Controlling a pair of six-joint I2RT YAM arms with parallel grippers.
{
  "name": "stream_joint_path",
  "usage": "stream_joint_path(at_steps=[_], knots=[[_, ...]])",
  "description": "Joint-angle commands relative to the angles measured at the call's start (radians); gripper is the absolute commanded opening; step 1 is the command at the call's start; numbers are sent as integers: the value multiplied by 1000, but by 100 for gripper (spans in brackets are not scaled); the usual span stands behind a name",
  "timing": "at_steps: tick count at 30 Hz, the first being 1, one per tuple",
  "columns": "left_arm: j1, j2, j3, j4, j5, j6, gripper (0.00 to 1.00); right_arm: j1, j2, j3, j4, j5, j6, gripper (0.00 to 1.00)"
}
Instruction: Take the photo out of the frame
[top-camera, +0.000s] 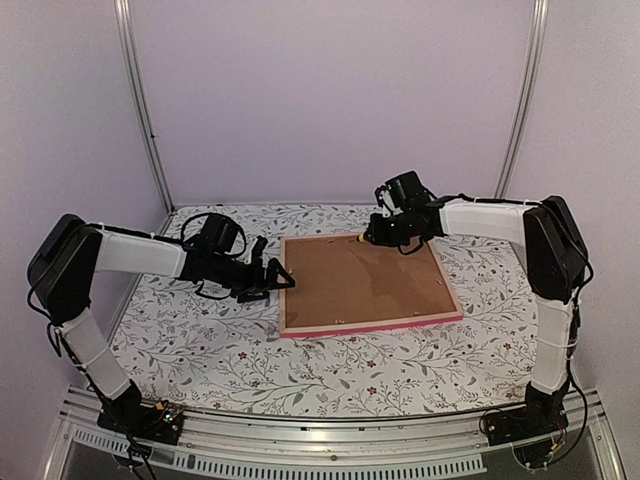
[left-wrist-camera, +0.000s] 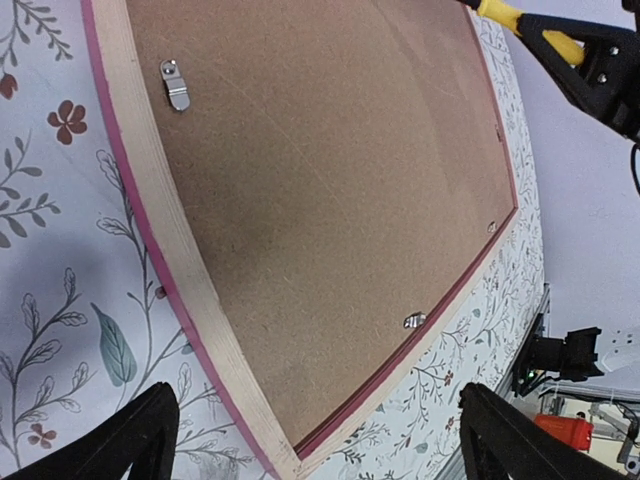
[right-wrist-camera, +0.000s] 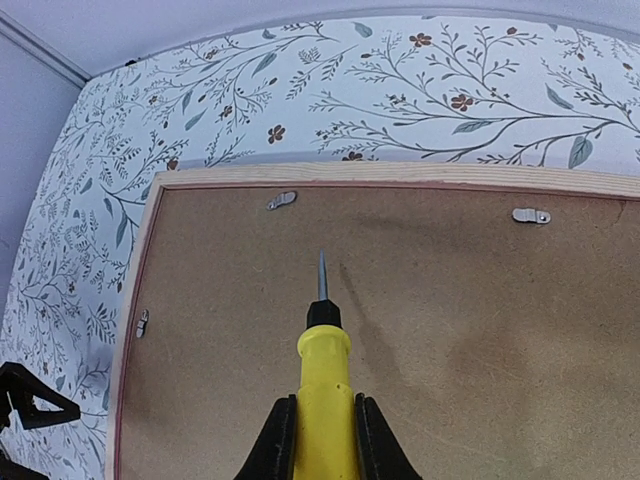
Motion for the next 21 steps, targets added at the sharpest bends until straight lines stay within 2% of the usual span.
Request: stream_joint_path(at_steps=[1, 7, 16, 21], knots=[[11, -18, -7, 37, 7, -8, 99, -70, -117, -120, 143, -64, 46, 0], [10, -16, -8, 41, 10, -9, 99, -198, -240, -321, 306, -149, 127, 0], [10, -25, -4, 32, 9, -5, 99, -433, -338, -563, 555, -294, 255, 0], [11, -33, -7, 23, 6, -2, 99, -526, -339, -616, 617, -354, 311, 0]])
